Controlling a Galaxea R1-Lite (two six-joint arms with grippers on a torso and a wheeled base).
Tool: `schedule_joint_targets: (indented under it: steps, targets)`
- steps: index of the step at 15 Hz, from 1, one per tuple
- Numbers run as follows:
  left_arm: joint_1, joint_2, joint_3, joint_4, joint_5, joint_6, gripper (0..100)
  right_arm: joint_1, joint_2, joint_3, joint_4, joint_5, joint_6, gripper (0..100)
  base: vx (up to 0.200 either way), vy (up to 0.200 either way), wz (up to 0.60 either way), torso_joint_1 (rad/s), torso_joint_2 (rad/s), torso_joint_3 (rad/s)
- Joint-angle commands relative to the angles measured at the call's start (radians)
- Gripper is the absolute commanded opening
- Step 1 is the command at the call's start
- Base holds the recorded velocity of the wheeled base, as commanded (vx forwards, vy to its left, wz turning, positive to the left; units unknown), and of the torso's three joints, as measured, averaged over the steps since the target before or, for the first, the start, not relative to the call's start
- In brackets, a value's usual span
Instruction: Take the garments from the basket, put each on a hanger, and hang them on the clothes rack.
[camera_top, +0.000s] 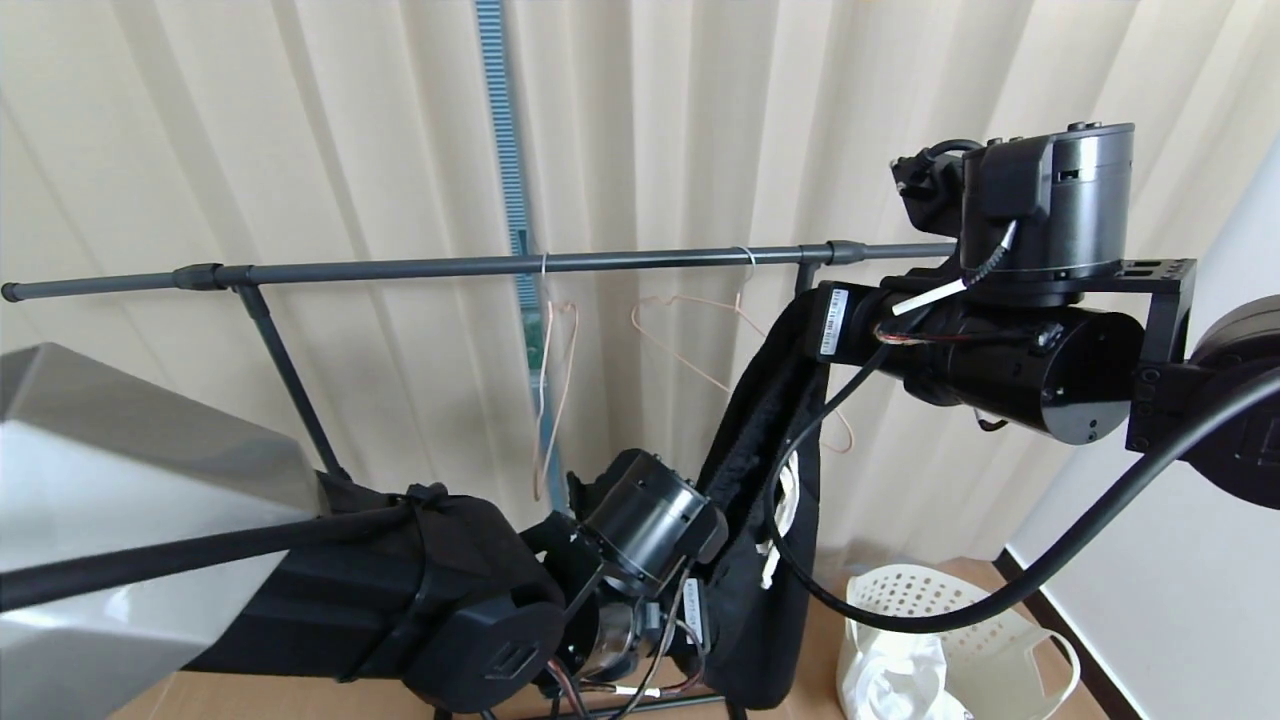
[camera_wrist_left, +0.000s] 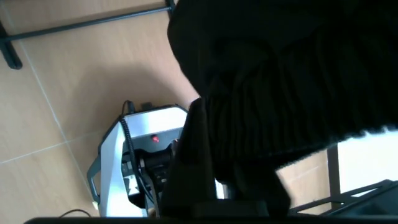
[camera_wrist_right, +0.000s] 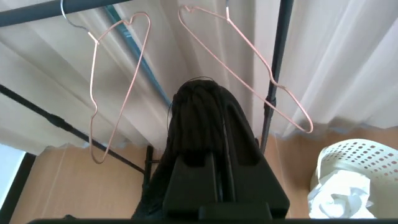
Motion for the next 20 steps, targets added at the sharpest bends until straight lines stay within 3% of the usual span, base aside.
schedule_joint_targets:
  steps: [1,7,9,12,16,20]
  targets:
    - [0.008,-0.067,0.0,0.009,0.029,0.007,0,-0.022,-0.007,0.002,0.001,-0.001,-0.008,0,0.0,0.0,0.0,0.0,0.0,0.0]
    - [0.155,-0.221,-0.02,0.052,0.117,0.254,0,-0.05,-0.059,0.094,0.013,0.0,-0.155,0,0.0,0.0,0.0,0.0,0.0,0.0]
    - [0.184,-0.245,-0.023,0.109,0.148,0.322,0,-0.03,-0.071,0.124,0.042,0.0,-0.192,0,0.0,0.0,0.0,0.0,0.0,0.0]
    - [0.213,-0.238,-0.023,0.121,0.229,0.369,0,0.035,-0.096,0.114,0.211,0.002,-0.203,0,0.0,0.0,0.0,0.0,0.0,0.0]
    - [0.258,-0.247,-0.016,0.126,0.24,0.374,0,0.032,-0.079,0.111,0.233,-0.012,-0.205,0,0.0,0.0,0.0,0.0,0.0,0.0]
    - [0.318,-0.31,0.008,0.167,0.24,0.378,0,-0.045,-0.074,0.11,0.231,-0.029,-0.238,0,0.0,0.0,0.0,0.0,0.0,0.0]
